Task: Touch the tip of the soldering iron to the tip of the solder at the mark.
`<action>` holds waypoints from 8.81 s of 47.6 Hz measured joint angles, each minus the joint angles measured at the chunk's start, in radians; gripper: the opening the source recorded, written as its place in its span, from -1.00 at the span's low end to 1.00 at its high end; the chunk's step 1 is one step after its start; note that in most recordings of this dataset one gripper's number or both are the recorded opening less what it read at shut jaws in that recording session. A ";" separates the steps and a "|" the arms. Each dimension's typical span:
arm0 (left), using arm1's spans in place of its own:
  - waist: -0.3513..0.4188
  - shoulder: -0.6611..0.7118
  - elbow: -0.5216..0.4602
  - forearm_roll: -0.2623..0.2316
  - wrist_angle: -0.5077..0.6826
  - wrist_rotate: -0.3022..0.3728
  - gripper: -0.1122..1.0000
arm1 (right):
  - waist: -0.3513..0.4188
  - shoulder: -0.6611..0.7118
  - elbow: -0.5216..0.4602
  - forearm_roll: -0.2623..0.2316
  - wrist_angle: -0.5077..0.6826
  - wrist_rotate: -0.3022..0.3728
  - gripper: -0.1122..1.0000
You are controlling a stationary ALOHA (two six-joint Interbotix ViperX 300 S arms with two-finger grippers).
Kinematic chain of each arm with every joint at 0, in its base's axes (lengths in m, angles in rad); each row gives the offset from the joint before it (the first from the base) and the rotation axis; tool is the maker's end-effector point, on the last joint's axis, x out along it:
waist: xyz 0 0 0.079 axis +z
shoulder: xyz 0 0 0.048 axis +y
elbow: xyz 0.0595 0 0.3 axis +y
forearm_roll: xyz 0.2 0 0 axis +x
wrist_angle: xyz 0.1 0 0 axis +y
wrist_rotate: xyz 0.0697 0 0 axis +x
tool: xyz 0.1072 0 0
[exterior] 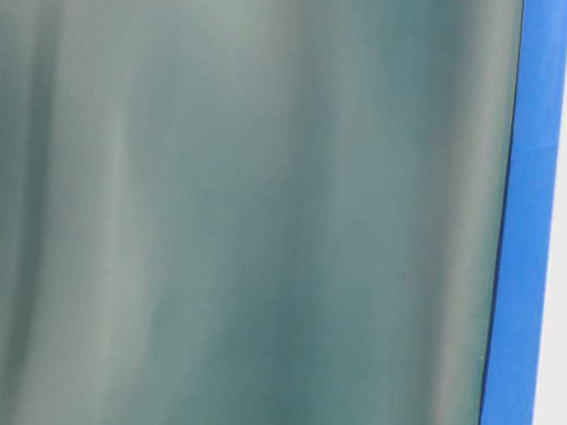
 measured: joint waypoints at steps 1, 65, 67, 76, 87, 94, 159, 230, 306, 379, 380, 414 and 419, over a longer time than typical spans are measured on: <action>-0.002 0.020 -0.002 0.000 -0.012 -0.002 0.60 | 0.008 0.026 0.000 0.008 -0.018 0.000 0.74; -0.014 0.288 -0.058 -0.003 -0.058 0.023 -0.75 | 0.110 0.445 -0.054 0.229 -0.276 -0.015 -0.68; -0.014 0.290 -0.060 -0.002 -0.058 0.023 -0.75 | 0.110 0.445 -0.055 0.229 -0.276 -0.017 -0.68; -0.015 0.284 -0.069 -0.002 -0.035 0.011 -0.75 | 0.106 0.439 -0.060 0.229 -0.268 -0.015 -0.68; -0.014 0.199 -0.106 -0.002 0.140 0.005 -0.75 | 0.069 0.313 -0.058 0.229 -0.130 -0.023 -0.68; -0.005 0.110 -0.144 -0.003 0.298 0.002 -0.75 | 0.023 0.184 -0.060 0.230 0.012 -0.084 -0.68; 0.538 -0.115 -0.400 0.000 0.937 -0.092 -0.75 | -0.676 -0.189 -0.262 0.081 0.853 -0.296 -0.68; 0.629 -0.175 -0.342 0.002 0.951 -0.072 -0.75 | -0.776 -0.135 -0.342 0.009 0.904 -0.298 -0.68; 0.607 -0.044 -0.253 0.000 0.778 -0.146 -0.75 | -0.761 -0.109 -0.365 0.011 0.904 -0.296 -0.68; 0.606 -0.044 -0.253 0.002 0.779 -0.149 -0.75 | -0.690 0.258 -0.598 -0.008 0.859 -0.301 -0.68; 0.606 -0.044 -0.255 0.002 0.778 -0.149 -0.75 | -0.690 0.261 -0.600 -0.008 0.859 -0.299 -0.68; 0.597 -0.044 -0.253 0.002 0.778 -0.149 -0.75 | -0.690 0.276 -0.604 -0.009 0.864 -0.301 -0.68; 0.597 -0.044 -0.253 0.002 0.778 -0.149 -0.75 | -0.690 0.276 -0.606 -0.009 0.865 -0.301 -0.68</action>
